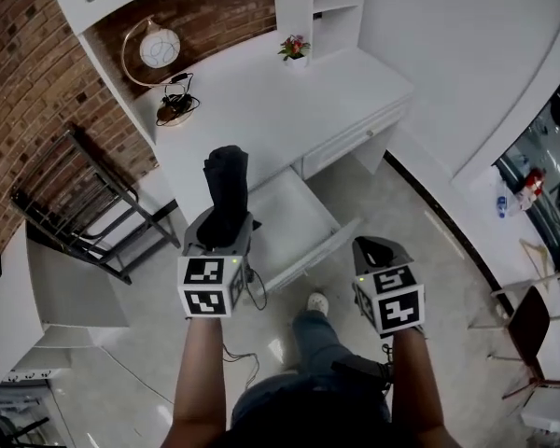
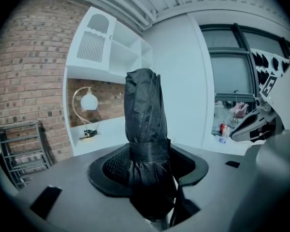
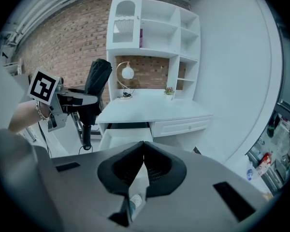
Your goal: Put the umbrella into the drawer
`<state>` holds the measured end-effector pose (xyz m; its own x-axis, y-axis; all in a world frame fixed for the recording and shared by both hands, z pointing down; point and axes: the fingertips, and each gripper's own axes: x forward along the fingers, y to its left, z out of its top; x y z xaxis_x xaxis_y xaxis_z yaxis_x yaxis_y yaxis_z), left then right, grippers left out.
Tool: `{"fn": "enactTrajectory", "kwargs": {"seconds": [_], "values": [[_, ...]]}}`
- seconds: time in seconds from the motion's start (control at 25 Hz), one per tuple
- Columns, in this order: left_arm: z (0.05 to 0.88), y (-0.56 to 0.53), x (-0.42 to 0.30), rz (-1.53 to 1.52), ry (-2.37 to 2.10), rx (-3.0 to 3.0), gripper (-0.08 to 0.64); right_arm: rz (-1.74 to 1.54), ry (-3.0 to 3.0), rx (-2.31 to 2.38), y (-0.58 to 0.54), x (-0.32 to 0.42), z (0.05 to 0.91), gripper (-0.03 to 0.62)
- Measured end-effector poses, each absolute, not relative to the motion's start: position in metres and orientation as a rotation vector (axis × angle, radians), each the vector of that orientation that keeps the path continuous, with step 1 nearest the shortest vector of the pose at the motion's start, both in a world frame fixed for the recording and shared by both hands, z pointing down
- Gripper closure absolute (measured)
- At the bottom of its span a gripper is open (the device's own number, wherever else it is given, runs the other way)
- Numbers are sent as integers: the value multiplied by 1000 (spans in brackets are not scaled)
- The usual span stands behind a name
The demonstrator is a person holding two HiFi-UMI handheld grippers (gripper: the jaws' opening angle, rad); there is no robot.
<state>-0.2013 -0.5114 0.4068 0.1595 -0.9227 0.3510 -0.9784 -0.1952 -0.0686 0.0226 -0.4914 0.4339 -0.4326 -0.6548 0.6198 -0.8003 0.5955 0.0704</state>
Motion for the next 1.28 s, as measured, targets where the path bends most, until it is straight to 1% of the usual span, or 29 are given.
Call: {"fn": "enactTrajectory", "kwargs": {"seconds": [0.24,0.48,0.88,1.12,1.28], "values": [[463,-601,-183,594,-1760,2188,336,391,-2171,1104,-585,39,459,591],[532,-639,-163,757,-1618,2141,336,460,-2110,1043,-631,47,497,591],[664,-629,-151,1016,-1286,1952,336,580,-2018,980,-639,37,562,591],[726,-626,-154,1095,-1168,1777,336,611,-1974,963,-627,21,584,591],[753,-618,-155,1175,-1112,1668,336,622,-1950,978,-617,20,588,591]]}}
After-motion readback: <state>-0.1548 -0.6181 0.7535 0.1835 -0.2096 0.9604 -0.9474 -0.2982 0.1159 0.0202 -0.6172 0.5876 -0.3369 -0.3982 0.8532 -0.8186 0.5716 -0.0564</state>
